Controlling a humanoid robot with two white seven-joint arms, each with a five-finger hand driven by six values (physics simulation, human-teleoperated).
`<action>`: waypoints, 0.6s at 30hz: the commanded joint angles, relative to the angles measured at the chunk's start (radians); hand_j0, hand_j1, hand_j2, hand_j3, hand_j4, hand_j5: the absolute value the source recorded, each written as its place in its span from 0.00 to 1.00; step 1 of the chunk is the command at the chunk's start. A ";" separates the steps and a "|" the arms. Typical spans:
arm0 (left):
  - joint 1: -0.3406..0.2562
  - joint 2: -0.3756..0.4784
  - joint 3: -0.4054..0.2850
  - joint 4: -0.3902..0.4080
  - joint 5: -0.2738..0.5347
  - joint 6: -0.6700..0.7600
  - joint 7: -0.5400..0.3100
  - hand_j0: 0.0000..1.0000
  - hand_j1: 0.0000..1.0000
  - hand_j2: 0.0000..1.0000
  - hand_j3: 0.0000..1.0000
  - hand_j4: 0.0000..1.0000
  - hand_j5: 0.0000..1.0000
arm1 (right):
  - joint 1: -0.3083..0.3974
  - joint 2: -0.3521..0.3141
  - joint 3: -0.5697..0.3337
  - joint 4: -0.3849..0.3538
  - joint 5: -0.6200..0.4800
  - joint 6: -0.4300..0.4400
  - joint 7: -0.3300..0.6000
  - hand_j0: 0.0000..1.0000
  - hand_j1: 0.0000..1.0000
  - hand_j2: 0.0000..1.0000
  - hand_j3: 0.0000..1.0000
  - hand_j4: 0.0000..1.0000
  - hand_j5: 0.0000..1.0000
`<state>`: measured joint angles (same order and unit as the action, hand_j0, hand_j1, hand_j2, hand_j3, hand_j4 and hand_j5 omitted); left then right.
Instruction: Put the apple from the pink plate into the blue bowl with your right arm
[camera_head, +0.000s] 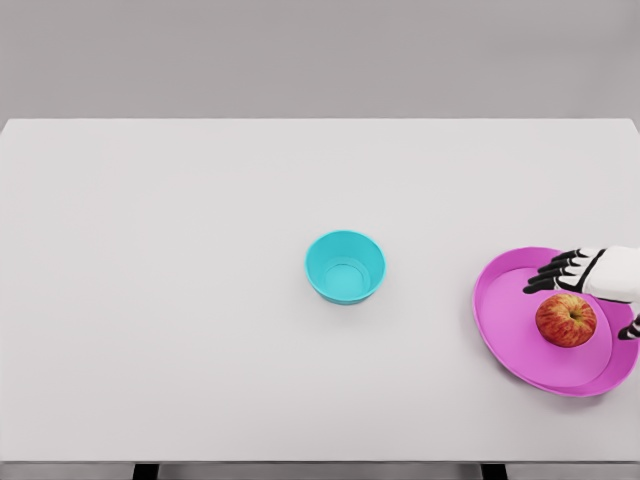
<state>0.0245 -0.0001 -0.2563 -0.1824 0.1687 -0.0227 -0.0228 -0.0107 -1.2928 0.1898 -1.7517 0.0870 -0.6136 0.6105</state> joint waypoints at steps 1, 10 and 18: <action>0.000 0.000 0.000 0.000 0.000 0.001 0.000 1.00 1.00 1.00 1.00 1.00 1.00 | 0.000 0.020 0.000 0.003 0.005 0.003 0.000 1.00 1.00 1.00 1.00 1.00 1.00; 0.000 0.000 0.000 0.000 0.000 0.001 0.000 1.00 1.00 1.00 1.00 1.00 1.00 | 0.006 0.127 0.002 0.069 0.054 0.003 0.000 1.00 1.00 1.00 1.00 1.00 1.00; 0.000 0.000 0.000 0.000 0.000 0.001 0.000 1.00 1.00 1.00 1.00 1.00 1.00 | 0.012 0.152 0.003 0.112 0.088 0.003 0.000 1.00 1.00 1.00 1.00 1.00 1.00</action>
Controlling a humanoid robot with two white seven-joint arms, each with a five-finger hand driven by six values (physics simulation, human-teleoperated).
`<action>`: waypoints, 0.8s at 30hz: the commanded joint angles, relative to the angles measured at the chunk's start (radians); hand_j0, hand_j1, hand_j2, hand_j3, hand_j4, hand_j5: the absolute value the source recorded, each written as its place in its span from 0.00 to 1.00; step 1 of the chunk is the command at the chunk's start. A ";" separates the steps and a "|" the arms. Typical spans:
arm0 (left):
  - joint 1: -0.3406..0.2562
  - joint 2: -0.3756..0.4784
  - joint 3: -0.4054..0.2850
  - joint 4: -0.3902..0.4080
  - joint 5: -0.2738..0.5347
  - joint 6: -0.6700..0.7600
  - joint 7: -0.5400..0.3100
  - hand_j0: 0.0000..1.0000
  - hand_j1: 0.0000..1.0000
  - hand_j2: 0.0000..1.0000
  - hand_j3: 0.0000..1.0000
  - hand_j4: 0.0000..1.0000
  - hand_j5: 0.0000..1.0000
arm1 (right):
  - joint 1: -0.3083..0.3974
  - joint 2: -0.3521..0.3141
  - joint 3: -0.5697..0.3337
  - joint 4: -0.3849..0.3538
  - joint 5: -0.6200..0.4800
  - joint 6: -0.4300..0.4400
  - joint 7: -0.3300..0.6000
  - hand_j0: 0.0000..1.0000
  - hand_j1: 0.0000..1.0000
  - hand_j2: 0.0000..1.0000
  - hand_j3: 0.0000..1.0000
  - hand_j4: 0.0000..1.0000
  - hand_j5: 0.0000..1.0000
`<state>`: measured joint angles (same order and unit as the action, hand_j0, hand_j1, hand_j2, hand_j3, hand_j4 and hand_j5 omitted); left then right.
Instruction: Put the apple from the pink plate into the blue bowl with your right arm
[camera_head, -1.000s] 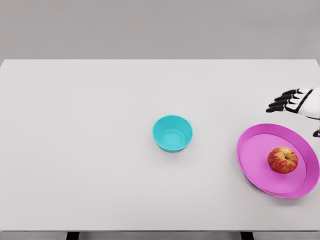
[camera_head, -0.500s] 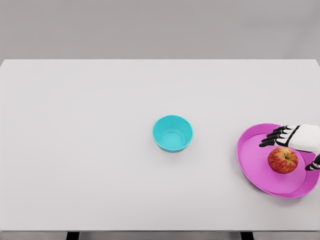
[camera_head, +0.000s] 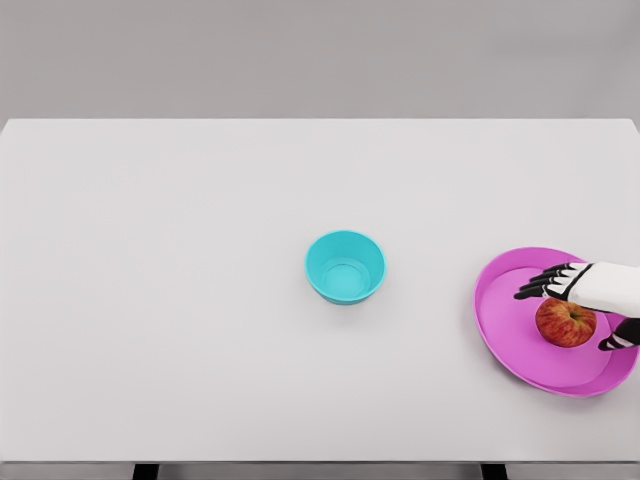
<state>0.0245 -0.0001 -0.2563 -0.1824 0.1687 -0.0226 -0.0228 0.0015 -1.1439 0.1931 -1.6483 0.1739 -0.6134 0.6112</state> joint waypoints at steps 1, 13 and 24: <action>0.000 0.000 0.000 0.000 0.000 0.001 0.000 1.00 1.00 1.00 1.00 1.00 1.00 | 0.002 0.004 0.000 0.010 0.002 0.003 0.000 1.00 1.00 1.00 1.00 1.00 1.00; 0.000 0.000 0.000 0.000 0.000 0.000 0.000 1.00 1.00 1.00 1.00 1.00 1.00 | 0.014 0.006 0.015 0.012 0.018 0.003 0.000 0.53 0.53 0.53 0.53 0.53 0.53; 0.000 0.000 0.000 0.000 0.000 0.000 0.000 1.00 1.00 1.00 1.00 1.00 1.00 | 0.003 0.004 -0.024 0.002 0.018 0.003 0.000 0.35 0.35 0.35 0.35 0.35 0.35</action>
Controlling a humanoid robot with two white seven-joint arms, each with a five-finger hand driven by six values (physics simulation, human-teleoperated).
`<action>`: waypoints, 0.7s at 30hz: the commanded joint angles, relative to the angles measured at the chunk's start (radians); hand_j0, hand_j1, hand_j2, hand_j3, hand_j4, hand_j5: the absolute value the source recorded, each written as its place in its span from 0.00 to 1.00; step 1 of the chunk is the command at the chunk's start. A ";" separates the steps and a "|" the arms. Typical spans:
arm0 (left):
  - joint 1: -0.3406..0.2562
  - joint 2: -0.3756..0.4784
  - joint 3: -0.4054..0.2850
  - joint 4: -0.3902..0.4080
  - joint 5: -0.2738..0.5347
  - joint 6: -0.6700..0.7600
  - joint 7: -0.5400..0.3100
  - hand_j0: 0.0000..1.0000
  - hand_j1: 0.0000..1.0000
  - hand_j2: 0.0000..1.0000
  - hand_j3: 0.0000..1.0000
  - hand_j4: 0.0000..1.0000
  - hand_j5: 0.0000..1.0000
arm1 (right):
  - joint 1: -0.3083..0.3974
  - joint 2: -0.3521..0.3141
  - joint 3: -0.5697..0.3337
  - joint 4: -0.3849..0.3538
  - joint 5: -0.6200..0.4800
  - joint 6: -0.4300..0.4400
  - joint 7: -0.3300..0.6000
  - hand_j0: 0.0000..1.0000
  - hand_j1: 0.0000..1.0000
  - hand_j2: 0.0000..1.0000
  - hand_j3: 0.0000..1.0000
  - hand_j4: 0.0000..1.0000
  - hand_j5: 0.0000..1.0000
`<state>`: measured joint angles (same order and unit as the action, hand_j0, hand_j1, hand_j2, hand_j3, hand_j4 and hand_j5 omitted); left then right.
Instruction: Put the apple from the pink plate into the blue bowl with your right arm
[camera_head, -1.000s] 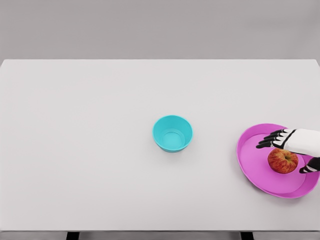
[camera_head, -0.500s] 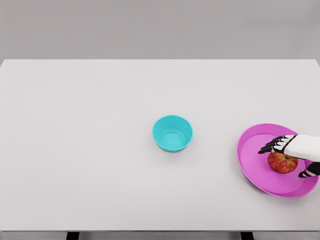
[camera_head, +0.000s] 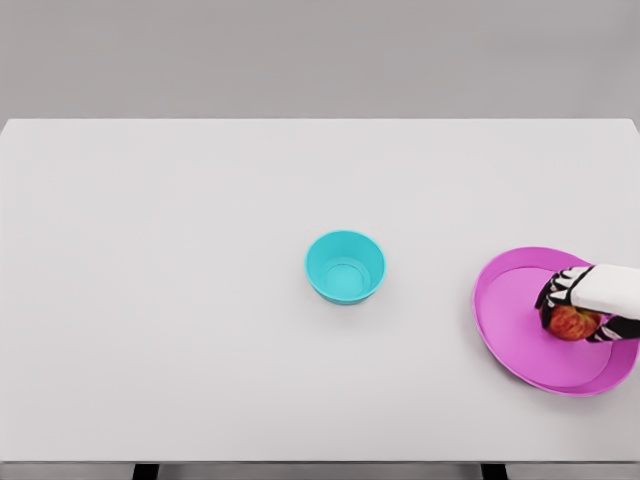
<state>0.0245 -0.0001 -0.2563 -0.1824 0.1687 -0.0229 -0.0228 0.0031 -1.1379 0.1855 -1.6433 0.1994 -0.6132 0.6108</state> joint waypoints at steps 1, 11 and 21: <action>0.000 0.000 0.000 0.000 0.000 0.000 0.000 1.00 1.00 1.00 1.00 1.00 1.00 | 0.000 -0.002 -0.020 -0.003 -0.008 0.002 0.000 0.35 0.35 0.35 0.35 0.35 0.35; 0.000 0.000 0.000 0.000 0.000 0.000 0.000 1.00 1.00 1.00 1.00 1.00 1.00 | -0.090 0.079 -0.093 0.000 -0.014 0.002 0.000 0.35 0.35 0.35 0.35 0.35 0.35; 0.000 0.000 0.000 0.000 0.000 0.001 0.000 1.00 1.00 1.00 1.00 1.00 1.00 | -0.190 0.271 -0.077 -0.006 -0.002 0.002 0.000 0.35 0.35 0.35 0.35 0.35 0.35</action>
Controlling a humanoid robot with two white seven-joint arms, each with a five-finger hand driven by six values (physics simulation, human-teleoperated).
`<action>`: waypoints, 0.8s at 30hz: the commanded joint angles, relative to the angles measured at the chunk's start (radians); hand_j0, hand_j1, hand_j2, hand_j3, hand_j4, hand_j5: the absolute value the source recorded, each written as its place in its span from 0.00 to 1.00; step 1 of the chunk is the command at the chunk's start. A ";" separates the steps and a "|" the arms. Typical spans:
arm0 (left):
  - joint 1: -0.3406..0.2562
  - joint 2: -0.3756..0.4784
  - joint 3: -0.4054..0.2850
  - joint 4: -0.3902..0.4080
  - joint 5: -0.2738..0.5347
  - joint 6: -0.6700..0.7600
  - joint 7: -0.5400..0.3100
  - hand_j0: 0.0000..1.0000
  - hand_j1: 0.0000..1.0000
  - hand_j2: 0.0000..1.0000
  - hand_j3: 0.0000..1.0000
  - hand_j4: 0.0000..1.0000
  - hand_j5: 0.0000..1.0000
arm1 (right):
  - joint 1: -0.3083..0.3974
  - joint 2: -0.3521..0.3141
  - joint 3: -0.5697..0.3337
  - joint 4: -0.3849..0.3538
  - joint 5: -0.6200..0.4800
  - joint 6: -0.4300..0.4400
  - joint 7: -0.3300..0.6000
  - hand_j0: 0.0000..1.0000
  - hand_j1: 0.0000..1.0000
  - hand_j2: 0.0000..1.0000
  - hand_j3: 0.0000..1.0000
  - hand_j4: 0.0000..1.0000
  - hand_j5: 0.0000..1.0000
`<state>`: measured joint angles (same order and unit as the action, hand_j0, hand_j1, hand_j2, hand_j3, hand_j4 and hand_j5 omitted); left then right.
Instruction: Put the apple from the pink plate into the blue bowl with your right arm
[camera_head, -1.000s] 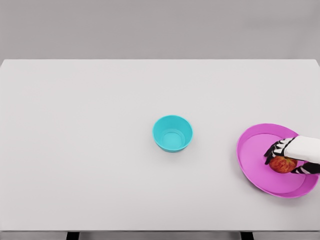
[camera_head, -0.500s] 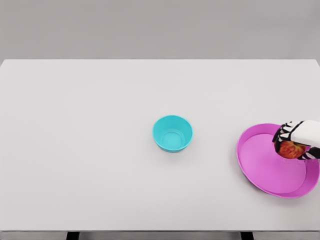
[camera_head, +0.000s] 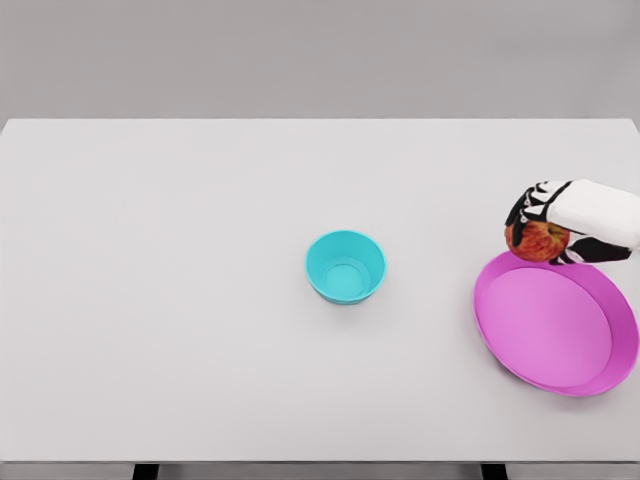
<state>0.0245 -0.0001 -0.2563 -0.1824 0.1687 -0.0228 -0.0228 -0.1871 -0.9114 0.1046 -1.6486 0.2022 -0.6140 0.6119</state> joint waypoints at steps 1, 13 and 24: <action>0.000 0.000 0.000 0.000 0.000 0.000 0.000 1.00 1.00 1.00 1.00 1.00 1.00 | 0.000 0.068 0.004 -0.002 -0.004 0.003 -0.001 0.35 0.35 0.35 0.35 0.35 0.35; 0.000 0.000 0.000 0.000 0.000 0.000 0.000 1.00 1.00 1.00 1.00 1.00 1.00 | -0.173 0.244 0.193 0.000 0.042 0.003 -0.001 0.35 0.35 0.35 0.35 0.35 0.35; 0.000 0.000 0.000 0.000 0.000 0.000 0.000 1.00 1.00 1.00 1.00 1.00 1.00 | -0.255 0.321 0.291 0.004 0.065 0.003 -0.001 0.32 0.32 0.32 0.32 0.32 0.32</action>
<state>0.0245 0.0000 -0.2562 -0.1824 0.1686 -0.0226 -0.0228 -0.4448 -0.6063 0.3819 -1.6457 0.2711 -0.6148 0.6126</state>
